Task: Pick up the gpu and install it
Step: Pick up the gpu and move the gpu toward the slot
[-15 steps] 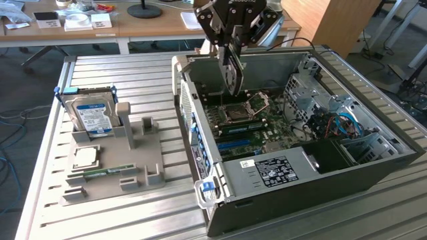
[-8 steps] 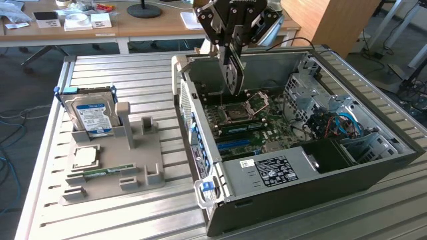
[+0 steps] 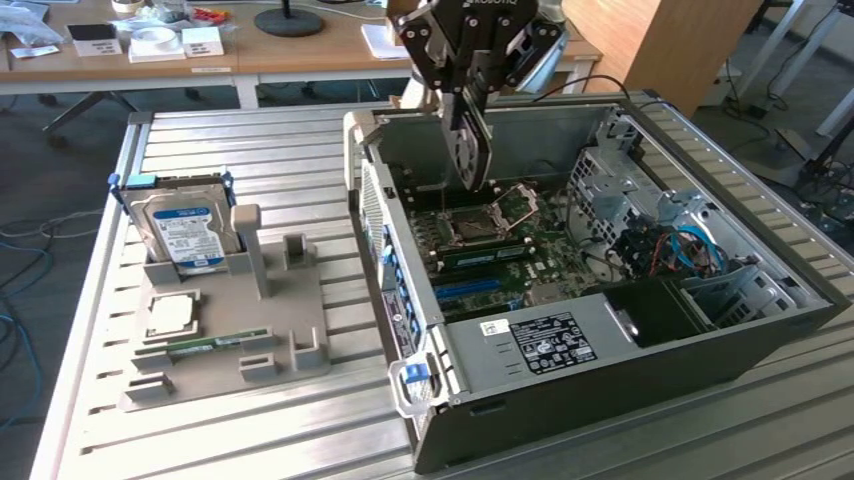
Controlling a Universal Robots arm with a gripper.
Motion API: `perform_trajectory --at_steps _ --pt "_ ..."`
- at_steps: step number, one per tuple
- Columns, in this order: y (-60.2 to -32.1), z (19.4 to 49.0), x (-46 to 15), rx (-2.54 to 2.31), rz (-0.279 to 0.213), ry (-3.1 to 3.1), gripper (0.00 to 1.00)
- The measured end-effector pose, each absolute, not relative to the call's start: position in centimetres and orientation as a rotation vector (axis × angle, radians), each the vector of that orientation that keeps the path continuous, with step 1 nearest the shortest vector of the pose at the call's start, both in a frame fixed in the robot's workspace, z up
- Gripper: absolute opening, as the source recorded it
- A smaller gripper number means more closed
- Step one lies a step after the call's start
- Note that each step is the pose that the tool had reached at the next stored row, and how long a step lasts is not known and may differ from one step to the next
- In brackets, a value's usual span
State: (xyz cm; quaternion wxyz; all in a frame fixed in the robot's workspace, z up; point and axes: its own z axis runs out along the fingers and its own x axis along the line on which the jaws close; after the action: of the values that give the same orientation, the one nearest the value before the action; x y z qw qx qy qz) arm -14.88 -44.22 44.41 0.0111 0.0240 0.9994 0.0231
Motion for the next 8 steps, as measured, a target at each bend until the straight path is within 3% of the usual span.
perform_trajectory --at_steps 8 --pt "-44.22 44.40 -13.91 0.075 0.072 3.118 0.27"
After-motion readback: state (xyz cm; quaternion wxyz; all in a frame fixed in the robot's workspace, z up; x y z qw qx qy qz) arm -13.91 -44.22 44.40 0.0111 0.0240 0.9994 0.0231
